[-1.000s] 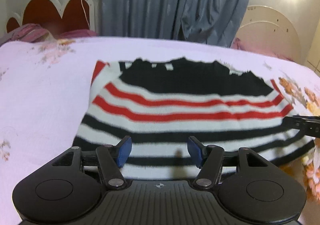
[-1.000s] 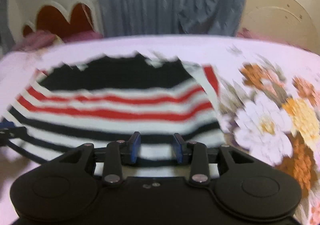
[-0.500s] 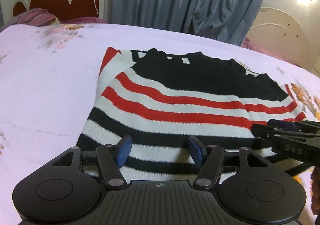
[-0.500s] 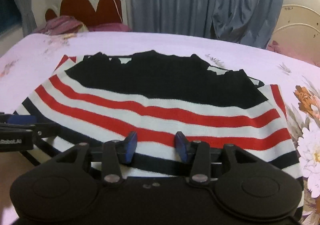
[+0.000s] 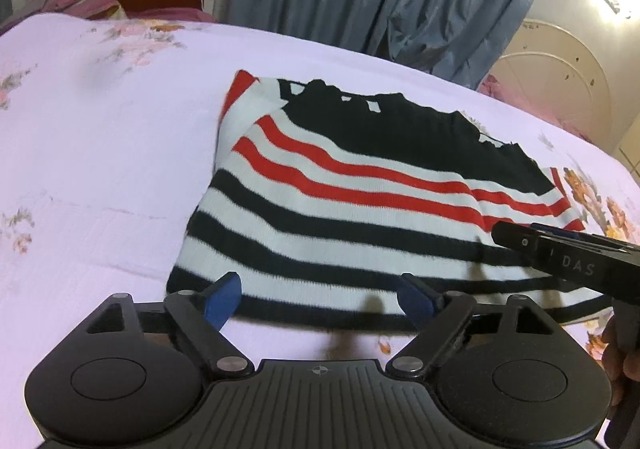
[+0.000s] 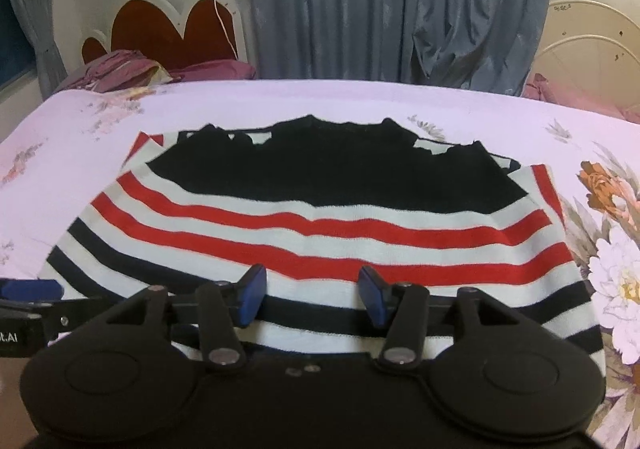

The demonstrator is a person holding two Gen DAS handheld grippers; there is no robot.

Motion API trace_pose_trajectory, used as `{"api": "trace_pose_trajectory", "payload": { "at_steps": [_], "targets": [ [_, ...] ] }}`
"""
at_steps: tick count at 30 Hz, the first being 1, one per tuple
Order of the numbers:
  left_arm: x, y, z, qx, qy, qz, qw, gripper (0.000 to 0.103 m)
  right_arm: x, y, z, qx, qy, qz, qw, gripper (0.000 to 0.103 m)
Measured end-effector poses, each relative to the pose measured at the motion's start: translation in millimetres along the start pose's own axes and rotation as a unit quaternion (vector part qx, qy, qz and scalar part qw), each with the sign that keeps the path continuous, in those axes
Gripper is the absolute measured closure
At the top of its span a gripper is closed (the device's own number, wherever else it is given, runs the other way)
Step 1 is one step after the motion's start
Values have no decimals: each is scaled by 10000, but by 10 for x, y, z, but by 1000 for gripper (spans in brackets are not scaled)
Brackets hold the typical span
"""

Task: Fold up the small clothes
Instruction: 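Grasp a side edge with the left gripper and fold it inward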

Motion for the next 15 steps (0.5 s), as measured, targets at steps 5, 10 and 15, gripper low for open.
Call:
{"api": "trace_pose_trajectory", "payload": {
  "at_steps": [5,10,15],
  "targets": [
    [136,133,42,284,124,704,9970,19,15,106,18,138,13,42,9999,53],
    [284,320,31,440,500,1492,9866,19,-25,180,56,174,18,-62,9998,53],
    [370,271,-119,134,1034,2242,9690,19,-48,197,41,166,46,-65,9998,52]
  ]
}}
Point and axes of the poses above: each gripper's, at about its wrist camera, not at the fingertips, and z roughly against the way its jaws point, x to its left, y to its underside, the point moved 9 cm from there along -z, roughly the way its jaws point, and after that the axes turned 14 degrees about z, right-handed, at the moved point
